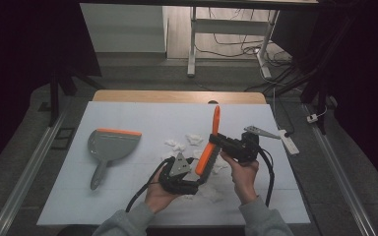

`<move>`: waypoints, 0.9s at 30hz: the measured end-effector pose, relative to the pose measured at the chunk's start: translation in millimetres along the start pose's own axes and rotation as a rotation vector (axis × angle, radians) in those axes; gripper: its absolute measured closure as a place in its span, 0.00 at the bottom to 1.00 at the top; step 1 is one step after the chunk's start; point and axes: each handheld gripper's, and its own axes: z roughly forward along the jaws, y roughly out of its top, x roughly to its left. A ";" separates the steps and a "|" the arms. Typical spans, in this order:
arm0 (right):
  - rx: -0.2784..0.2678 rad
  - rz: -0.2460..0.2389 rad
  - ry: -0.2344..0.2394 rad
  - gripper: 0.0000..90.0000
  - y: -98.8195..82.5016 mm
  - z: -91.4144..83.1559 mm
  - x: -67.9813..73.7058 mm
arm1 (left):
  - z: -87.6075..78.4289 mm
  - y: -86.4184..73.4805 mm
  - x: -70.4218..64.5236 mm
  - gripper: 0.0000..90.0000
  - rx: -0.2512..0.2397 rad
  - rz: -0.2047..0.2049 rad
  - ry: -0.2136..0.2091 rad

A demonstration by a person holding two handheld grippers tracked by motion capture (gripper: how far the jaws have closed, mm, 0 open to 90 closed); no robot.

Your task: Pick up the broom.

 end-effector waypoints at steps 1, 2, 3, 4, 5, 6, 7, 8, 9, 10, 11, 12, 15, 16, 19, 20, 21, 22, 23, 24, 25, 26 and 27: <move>-0.006 0.006 -0.003 0.79 -1.8 1.2 0.6 | 2.5 -0.1 0.1 0.31 -0.005 -0.006 0.003; -0.011 0.012 -0.004 0.79 -3.7 2.3 1.2 | 4.9 -0.4 0.4 0.32 -0.009 -0.011 0.002; -0.015 0.018 -0.004 0.79 -5.3 3.3 1.5 | 7.5 -1.1 0.0 0.34 -0.011 -0.010 0.005; -0.018 0.026 -0.002 0.79 -6.8 4.3 1.8 | 9.9 -1.9 -0.9 0.36 -0.012 -0.002 0.014; -0.017 0.036 -0.001 0.79 -8.0 5.5 2.1 | 12.0 -2.8 -1.5 0.38 -0.014 0.004 0.023; -0.021 0.037 -0.002 0.79 -9.4 6.4 2.2 | 14.0 -3.8 -1.9 0.40 -0.014 0.006 0.029; -0.025 0.043 -0.005 0.79 -10.5 6.9 2.9 | 15.8 -5.0 -1.8 0.43 -0.012 0.006 0.029; -0.028 0.044 -0.005 0.79 -11.5 7.2 3.0 | 17.2 -6.4 -1.6 0.47 -0.009 0.007 0.033; -0.026 0.049 -0.002 0.79 -12.0 7.8 2.7 | 18.7 -7.5 -0.9 0.52 0.000 0.008 0.036; -0.030 0.061 0.005 0.79 -12.9 8.0 2.6 | 19.7 -8.5 0.6 0.56 0.003 0.005 0.039; -0.036 0.075 0.013 0.79 -13.8 8.3 2.3 | 19.7 -9.8 2.9 0.60 -0.009 -0.010 0.035; -0.034 0.082 0.015 0.79 -14.5 9.1 2.3 | 19.7 -10.4 5.3 0.63 -0.016 -0.028 0.031; -0.043 0.080 0.010 0.79 -16.9 10.5 4.5 | 19.0 -12.0 9.3 0.78 -0.018 -0.028 0.029; -0.043 0.079 0.007 0.79 -17.4 10.8 5.5 | 18.7 -12.3 10.6 0.81 -0.015 -0.033 0.032; -0.049 0.076 0.006 0.79 -18.3 10.8 7.8 | 15.6 -13.8 18.5 0.86 -0.022 -0.066 0.026; -0.055 0.077 0.010 0.79 -18.4 10.7 8.3 | 14.1 -14.1 22.0 0.87 -0.022 -0.078 0.021; -0.055 0.077 0.013 0.79 -18.3 10.6 9.2 | 12.5 -14.4 24.9 0.88 -0.022 -0.081 0.020; -0.056 0.075 0.018 0.79 -18.3 10.9 10.0 | 10.8 -14.6 27.4 0.89 -0.019 -0.078 0.016; -0.055 0.072 0.020 0.79 -17.9 11.4 10.8 | 9.3 -14.7 29.1 0.89 -0.016 -0.075 0.014; -0.051 0.067 0.021 0.79 -17.6 11.8 11.9 | 7.9 -14.7 30.6 0.89 -0.012 -0.073 0.012; -0.049 0.061 0.023 0.78 -17.3 12.5 13.0 | 7.9 -14.7 30.6 0.89 -0.012 -0.073 0.012; -0.044 0.055 0.026 0.78 -16.7 13.3 13.5 | 5.3 -14.5 33.9 0.89 -0.002 -0.065 0.010; -0.035 0.047 0.026 0.77 -15.7 14.0 14.1 | 3.3 -14.3 35.8 0.89 0.004 -0.058 0.012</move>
